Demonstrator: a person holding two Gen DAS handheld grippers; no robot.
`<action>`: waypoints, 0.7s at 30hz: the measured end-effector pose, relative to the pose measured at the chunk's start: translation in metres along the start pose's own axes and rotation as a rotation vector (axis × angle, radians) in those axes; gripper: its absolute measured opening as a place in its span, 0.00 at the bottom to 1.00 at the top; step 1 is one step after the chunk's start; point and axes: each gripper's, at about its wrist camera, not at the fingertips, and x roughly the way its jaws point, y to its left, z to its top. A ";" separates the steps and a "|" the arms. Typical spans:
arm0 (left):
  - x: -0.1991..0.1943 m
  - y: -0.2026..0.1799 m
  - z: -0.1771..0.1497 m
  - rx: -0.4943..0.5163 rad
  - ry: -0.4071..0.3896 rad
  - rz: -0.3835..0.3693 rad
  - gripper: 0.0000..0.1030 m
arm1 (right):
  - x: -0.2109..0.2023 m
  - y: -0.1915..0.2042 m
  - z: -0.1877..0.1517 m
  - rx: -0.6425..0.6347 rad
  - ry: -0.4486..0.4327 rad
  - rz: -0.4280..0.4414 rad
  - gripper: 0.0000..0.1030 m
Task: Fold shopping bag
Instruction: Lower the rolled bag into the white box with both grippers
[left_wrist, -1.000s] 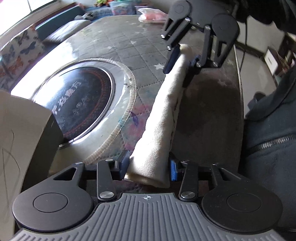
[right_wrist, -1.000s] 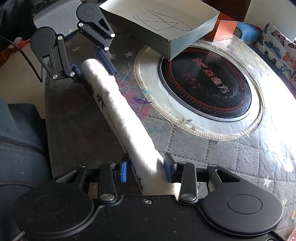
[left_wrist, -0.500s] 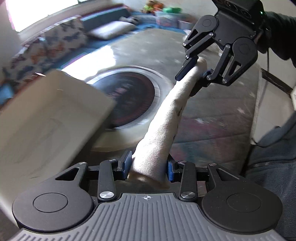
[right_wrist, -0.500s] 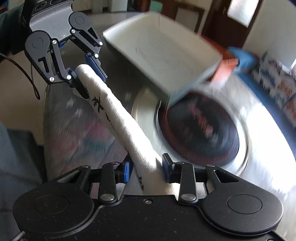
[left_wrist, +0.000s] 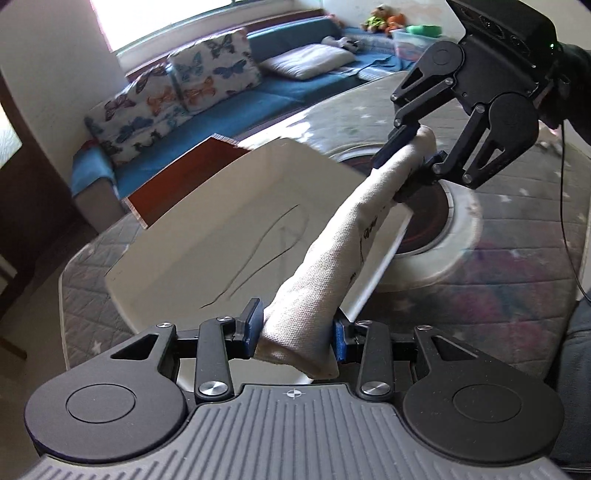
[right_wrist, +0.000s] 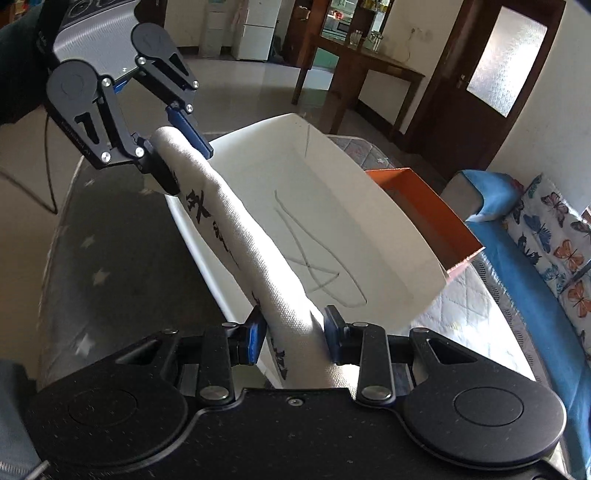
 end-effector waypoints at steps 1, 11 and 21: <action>0.003 0.006 -0.001 -0.001 0.013 -0.008 0.37 | 0.004 -0.002 0.002 0.005 0.005 0.008 0.35; 0.036 0.032 -0.010 -0.011 0.110 -0.085 0.37 | 0.042 -0.017 0.004 0.051 0.106 0.121 0.35; 0.055 0.045 -0.018 -0.040 0.146 -0.111 0.37 | 0.054 -0.019 0.006 0.047 0.136 0.167 0.35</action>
